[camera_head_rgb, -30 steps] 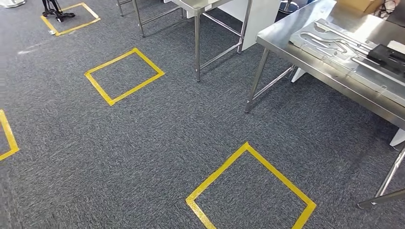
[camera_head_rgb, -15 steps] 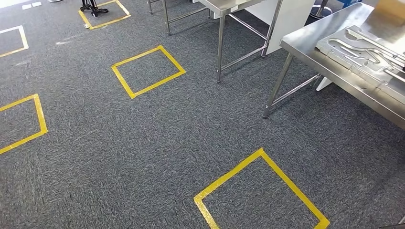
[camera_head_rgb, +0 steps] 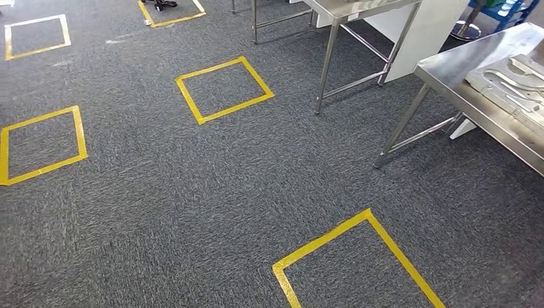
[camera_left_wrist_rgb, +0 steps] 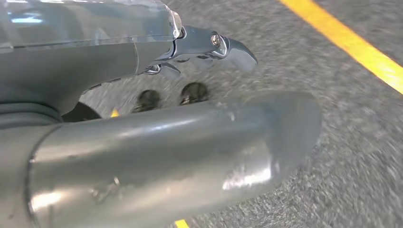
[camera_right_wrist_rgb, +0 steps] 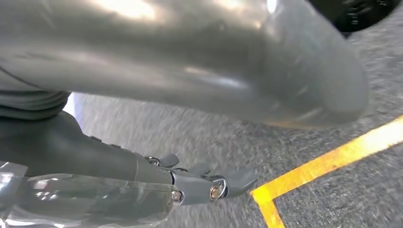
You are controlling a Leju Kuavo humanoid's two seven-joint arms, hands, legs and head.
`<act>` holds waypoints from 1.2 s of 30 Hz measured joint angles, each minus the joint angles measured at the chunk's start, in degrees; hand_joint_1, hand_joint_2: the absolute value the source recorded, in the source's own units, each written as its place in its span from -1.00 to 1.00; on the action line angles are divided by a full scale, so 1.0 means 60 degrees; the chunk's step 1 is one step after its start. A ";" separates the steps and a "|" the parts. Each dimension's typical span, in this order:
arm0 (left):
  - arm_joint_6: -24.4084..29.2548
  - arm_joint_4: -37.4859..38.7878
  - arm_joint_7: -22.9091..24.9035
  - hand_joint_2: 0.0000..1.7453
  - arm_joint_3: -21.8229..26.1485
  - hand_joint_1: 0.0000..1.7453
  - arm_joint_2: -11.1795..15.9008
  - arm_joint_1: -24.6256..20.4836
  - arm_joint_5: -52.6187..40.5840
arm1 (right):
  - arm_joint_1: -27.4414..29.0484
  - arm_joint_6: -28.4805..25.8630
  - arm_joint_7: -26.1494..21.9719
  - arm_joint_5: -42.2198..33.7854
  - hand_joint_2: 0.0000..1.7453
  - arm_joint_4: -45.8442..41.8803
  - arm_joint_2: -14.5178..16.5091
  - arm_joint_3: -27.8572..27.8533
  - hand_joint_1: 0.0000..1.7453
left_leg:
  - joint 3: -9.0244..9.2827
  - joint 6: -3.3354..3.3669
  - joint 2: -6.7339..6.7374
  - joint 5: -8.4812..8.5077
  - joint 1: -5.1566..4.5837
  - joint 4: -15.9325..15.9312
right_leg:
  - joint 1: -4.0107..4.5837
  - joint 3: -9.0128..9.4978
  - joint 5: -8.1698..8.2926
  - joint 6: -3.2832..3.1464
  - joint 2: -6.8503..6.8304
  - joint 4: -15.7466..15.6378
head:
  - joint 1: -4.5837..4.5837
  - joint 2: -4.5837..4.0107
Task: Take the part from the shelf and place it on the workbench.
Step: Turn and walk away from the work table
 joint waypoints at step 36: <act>-0.0017 0.0091 -0.0126 -1.00 0.0104 -1.00 -0.0089 0.0021 -0.0007 | -0.0016 0.0098 0.0178 0.0188 -1.00 0.0044 -0.0076 0.0327 -1.00 | -0.0316 -0.0360 -0.0518 0.0197 0.0099 0.0106 | -0.0005 0.0615 0.0465 -0.0174 0.0370 -0.1403 | 0.0072 0.0000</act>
